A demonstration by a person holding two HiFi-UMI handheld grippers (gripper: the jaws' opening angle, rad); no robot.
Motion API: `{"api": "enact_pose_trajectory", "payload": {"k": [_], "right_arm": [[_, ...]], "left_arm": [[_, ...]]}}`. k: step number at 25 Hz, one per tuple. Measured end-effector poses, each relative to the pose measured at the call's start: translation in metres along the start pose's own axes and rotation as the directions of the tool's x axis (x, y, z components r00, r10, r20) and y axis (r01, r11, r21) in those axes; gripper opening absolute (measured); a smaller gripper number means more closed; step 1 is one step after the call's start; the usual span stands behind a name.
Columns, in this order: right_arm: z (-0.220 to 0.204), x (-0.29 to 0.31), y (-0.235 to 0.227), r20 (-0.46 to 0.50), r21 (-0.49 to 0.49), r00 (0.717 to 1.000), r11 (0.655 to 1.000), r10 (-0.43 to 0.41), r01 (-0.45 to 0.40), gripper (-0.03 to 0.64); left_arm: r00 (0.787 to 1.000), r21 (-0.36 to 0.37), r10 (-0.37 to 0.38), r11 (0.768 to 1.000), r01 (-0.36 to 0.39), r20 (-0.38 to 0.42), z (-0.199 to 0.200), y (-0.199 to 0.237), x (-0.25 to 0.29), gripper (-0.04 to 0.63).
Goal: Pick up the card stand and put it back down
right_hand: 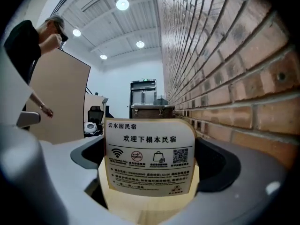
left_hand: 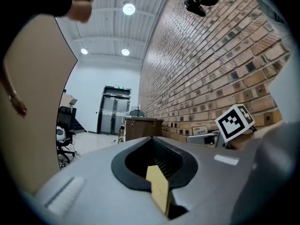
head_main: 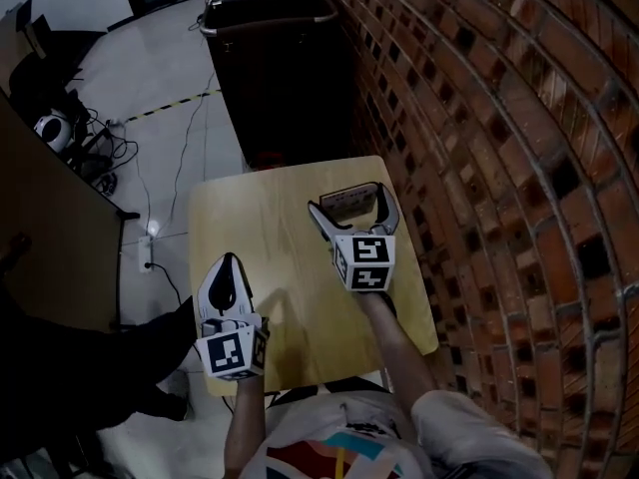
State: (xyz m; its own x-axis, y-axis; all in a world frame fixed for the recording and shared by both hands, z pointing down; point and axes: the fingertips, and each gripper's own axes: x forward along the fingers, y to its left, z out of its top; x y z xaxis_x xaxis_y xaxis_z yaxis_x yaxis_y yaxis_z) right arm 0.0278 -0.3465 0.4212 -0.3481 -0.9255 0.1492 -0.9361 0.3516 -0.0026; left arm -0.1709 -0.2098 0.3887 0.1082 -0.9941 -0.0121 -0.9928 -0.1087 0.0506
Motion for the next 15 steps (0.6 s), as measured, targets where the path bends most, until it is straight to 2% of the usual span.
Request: {"api": "enact_pose_trajectory", "payload": {"k": [8, 15], "right_arm": [[-0.077, 0.095, -0.024, -0.157, 0.062, 0.987, 0.998, -0.018, 0.028, 0.577], [-0.122, 0.134, -0.04, -0.261, 0.043, 0.964, 0.997, -0.044, 0.057, 0.577]], "left_arm": [[0.996, 0.005, 0.047, 0.999, -0.047, -0.077, -0.03, 0.019, 0.026, 0.005], [0.993, 0.013, 0.063, 0.998, -0.062, -0.104, -0.04, 0.027, 0.042, 0.005]]}}
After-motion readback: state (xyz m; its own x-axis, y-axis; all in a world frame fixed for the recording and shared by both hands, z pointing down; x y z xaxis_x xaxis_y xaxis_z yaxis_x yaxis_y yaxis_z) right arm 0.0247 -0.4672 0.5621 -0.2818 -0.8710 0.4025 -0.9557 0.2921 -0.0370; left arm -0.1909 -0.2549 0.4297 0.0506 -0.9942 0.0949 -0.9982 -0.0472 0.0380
